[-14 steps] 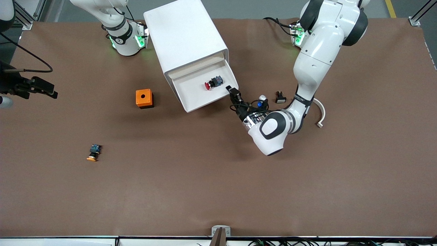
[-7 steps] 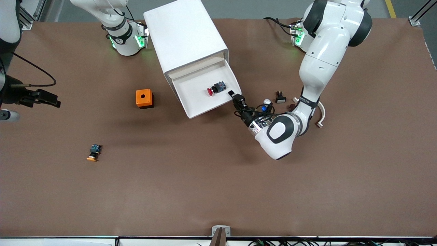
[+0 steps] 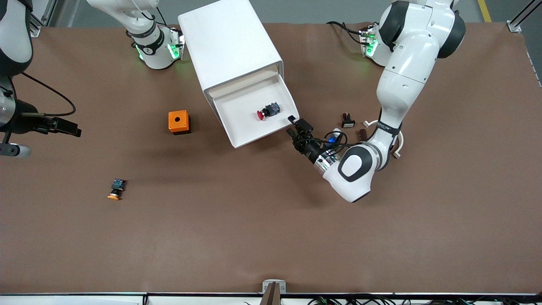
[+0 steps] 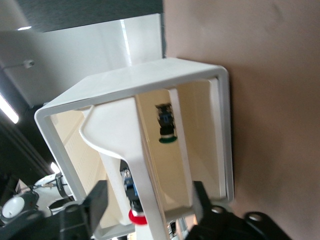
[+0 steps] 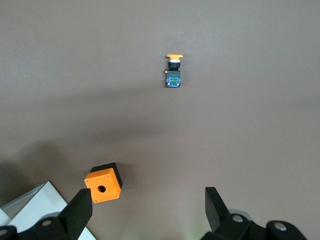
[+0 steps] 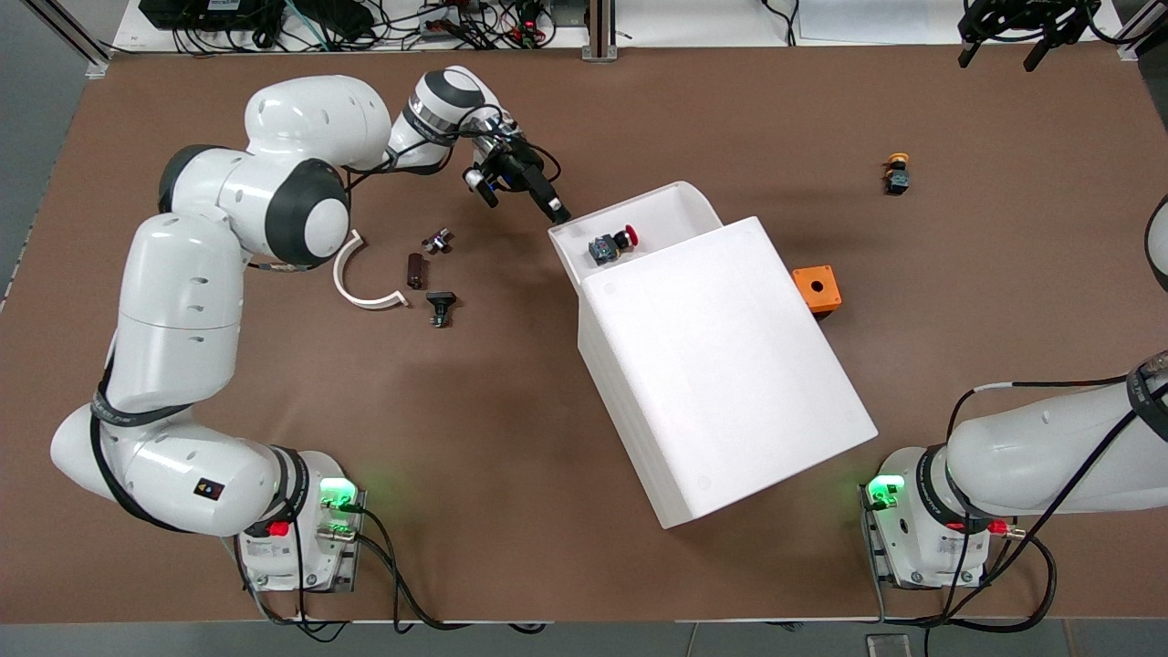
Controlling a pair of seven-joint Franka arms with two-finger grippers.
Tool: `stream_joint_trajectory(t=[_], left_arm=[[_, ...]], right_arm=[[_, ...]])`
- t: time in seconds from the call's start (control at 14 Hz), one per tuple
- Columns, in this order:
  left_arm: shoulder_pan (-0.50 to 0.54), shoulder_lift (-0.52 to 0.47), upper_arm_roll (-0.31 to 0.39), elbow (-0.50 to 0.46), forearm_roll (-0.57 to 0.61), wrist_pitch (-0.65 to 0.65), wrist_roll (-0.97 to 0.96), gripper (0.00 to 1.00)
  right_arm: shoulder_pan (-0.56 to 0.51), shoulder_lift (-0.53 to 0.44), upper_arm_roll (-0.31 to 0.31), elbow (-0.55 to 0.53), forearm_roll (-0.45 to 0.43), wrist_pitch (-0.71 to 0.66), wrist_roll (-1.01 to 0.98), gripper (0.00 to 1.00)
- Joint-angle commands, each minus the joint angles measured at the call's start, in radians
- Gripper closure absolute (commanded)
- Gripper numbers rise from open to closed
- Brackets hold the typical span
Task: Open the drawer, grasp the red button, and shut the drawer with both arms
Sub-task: 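Pull the drawer out of the cabinet with the left gripper, then release the handle with the left gripper while the right gripper approaches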
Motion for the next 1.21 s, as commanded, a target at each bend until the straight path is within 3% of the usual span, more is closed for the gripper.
stream_joint_trajectory(t=[0.0,0.14,0.43,0.57,0.86,1.14], left_arm=[[0.010,0.000,0.005,0.050,-0.021,0.015,0.140,0.01],[0.031,-0.002,0.007,0.098,-0.017,0.041,0.302,0.01],[-0.001,-0.023,0.122,0.162,-0.009,0.047,0.670,0.01],[-0.071,-0.064,0.230,0.165,-0.001,0.069,0.836,0.01],[-0.216,-0.126,0.433,0.164,0.043,0.153,1.068,0.01],[-0.308,-0.158,0.527,0.164,0.162,0.279,1.154,0.01]], right_arm=[[0.042,0.000,0.000,0.015,0.008,-0.027,0.107,0.00],[0.071,-0.006,0.000,0.012,0.035,-0.038,0.228,0.00],[0.147,-0.016,0.000,0.010,0.070,-0.041,0.461,0.00],[0.173,-0.020,0.000,0.009,0.115,-0.039,0.568,0.00],[0.252,-0.022,0.000,0.003,0.116,-0.030,0.731,0.00],[0.364,-0.022,-0.001,-0.022,0.116,0.010,0.918,0.00]])
